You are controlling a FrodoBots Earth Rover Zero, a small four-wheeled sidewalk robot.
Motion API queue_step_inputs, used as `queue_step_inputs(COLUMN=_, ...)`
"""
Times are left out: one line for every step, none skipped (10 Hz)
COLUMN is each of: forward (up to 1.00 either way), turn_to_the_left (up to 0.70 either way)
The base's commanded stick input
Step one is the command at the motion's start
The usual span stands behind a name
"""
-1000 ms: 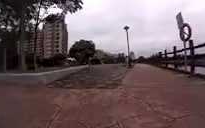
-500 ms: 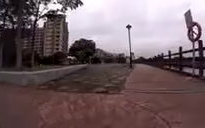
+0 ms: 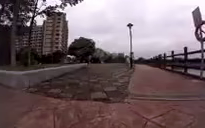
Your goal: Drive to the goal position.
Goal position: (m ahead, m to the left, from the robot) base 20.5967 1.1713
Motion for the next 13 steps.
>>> queue_step_inputs(forward=1.0, turn_to_the_left=0.0)
queue_step_inputs(forward=1.0, turn_to_the_left=0.0)
queue_step_inputs(forward=1.0, turn_to_the_left=0.0)
queue_step_inputs(forward=1.0, turn_to_the_left=0.0)
queue_step_inputs(forward=1.0, turn_to_the_left=0.0)
queue_step_inputs(forward=1.0, turn_to_the_left=0.0)
queue_step_inputs(forward=1.0, turn_to_the_left=0.0)
queue_step_inputs(forward=1.0, turn_to_the_left=0.0)
queue_step_inputs(forward=1.0, turn_to_the_left=0.0)
queue_step_inputs(forward=1.0, turn_to_the_left=0.0)
queue_step_inputs(forward=1.0, turn_to_the_left=0.0)
queue_step_inputs(forward=1.0, turn_to_the_left=0.0)
queue_step_inputs(forward=1.0, turn_to_the_left=0.0)
